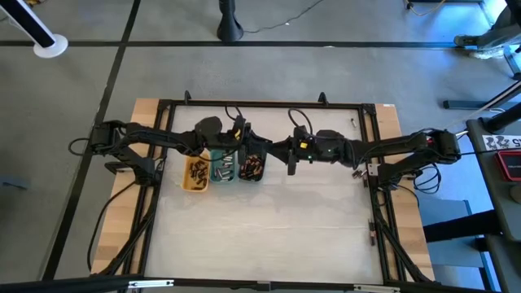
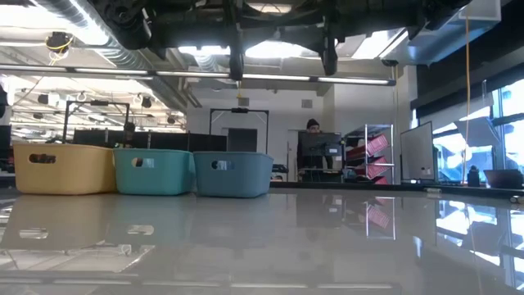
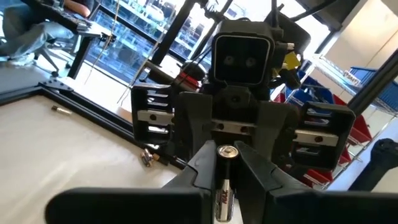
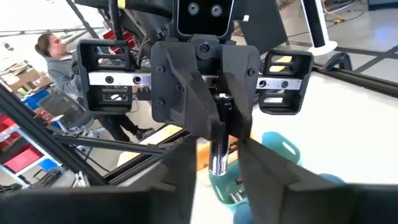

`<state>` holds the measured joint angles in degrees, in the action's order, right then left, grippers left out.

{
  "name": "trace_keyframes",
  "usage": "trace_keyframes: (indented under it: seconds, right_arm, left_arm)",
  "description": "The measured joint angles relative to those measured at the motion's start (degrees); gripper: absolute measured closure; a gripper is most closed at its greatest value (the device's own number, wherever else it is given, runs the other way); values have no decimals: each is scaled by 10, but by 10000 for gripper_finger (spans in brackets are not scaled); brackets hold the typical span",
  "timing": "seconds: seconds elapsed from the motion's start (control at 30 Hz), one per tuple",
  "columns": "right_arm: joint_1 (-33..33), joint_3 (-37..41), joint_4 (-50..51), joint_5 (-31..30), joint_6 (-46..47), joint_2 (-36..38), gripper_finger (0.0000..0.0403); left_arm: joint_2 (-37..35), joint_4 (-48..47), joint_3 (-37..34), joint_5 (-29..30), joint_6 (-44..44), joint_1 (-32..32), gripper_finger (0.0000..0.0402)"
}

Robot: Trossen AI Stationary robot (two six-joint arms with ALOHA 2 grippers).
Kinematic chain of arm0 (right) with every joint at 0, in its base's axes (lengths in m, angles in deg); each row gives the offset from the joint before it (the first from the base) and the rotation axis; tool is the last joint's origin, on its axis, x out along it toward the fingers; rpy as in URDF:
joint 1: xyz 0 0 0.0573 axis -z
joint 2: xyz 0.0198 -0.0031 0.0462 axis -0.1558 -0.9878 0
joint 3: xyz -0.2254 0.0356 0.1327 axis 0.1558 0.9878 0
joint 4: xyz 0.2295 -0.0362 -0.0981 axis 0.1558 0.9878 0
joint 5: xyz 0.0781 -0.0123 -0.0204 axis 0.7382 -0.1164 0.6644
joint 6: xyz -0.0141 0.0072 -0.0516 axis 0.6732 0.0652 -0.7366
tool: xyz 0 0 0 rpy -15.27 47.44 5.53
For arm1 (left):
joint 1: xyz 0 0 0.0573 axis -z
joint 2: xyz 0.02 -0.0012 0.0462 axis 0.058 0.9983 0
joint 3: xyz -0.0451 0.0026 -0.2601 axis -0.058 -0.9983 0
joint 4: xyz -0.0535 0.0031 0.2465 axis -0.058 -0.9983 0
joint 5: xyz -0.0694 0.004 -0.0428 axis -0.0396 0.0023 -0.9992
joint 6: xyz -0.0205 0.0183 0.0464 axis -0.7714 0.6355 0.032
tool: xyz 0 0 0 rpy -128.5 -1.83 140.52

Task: Sort batteries
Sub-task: Put the silver battery into the green bin

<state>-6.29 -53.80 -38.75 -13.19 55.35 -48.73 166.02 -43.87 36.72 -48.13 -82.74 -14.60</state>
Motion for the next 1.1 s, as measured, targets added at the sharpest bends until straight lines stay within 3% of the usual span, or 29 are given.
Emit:
trace_keyframes:
  seconds: [0.17,0.27,0.37,0.53,0.63,1.0,1.1]
  right_arm:
    - [13,0,40,30,2,9,227]
    - [28,0,112,55,5,30,202]
    - [39,0,194,55,8,60,191]
    - [37,0,283,11,8,98,188]
    - [37,0,290,-1,7,102,188]
    - [37,0,282,-39,-7,102,188]
    - [37,0,281,-39,-8,102,188]
  left_arm:
    - [-7,-38,0,-14,2,-23,376]
    - [-37,-122,0,-17,25,-42,376]
    - [-82,-282,0,-12,69,-57,376]
    - [-133,-614,0,66,120,-61,376]
    - [-134,-714,-10,98,121,-56,376]
    - [-117,-699,-63,110,73,-53,372]
    - [-117,-699,-63,116,60,-54,354]
